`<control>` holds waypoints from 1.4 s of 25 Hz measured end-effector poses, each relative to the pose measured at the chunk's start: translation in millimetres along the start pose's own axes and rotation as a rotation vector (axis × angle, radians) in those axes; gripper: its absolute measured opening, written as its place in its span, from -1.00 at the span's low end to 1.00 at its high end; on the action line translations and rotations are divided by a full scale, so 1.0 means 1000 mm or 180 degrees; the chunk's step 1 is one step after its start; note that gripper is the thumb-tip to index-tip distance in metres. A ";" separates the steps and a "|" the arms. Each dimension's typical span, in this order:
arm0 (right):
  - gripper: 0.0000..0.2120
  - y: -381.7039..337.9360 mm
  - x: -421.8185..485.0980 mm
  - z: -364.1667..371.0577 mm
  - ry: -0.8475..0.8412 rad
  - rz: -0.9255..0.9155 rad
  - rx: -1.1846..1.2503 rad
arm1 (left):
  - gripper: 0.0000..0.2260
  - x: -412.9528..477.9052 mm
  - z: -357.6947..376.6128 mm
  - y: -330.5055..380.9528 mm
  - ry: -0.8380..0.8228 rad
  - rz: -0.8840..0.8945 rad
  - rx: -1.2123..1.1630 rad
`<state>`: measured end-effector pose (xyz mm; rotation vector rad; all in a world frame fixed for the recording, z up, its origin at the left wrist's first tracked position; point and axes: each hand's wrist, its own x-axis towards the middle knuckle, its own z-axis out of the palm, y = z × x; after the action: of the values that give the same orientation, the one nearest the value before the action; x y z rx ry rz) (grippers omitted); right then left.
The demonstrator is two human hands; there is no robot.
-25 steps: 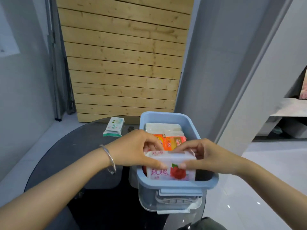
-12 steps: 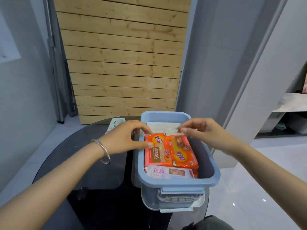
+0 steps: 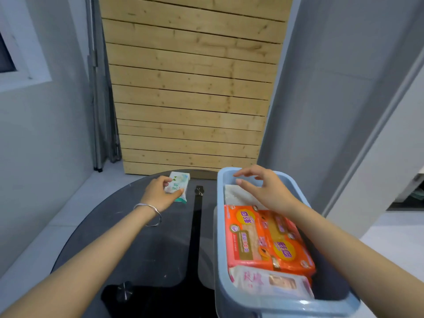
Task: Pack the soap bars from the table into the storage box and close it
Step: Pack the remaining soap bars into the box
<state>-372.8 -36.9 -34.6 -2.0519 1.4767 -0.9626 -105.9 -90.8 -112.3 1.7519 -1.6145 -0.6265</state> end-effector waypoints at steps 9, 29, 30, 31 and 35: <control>-0.53 0.021 -0.003 -0.004 -0.0948 0.0534 0.0008 | -0.27 0.064 0.057 -0.015 0.0086 -0.0459 0.0432; -0.68 0.035 -0.033 -0.056 0.0978 0.0548 0.1222 | -0.32 -0.024 0.015 0.152 -0.2095 0.1906 -0.0399; -0.65 0.042 -0.040 -0.054 0.0872 0.0608 0.1211 | -0.31 -0.025 0.021 0.155 -0.2197 0.1910 -0.0243; -0.60 0.045 -0.048 -0.051 0.0761 0.0660 0.1258 | -0.30 -0.024 0.025 0.155 -0.2279 0.1904 -0.0033; -0.51 0.055 -0.067 -0.045 0.0765 0.0854 0.1596 | -0.28 -0.026 0.031 0.152 -0.2327 0.1864 0.0549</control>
<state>-454.4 9.5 -62.3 -1.3859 1.3983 -1.3367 -233.6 -72.3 -22.1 1.0853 -2.6024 -0.9040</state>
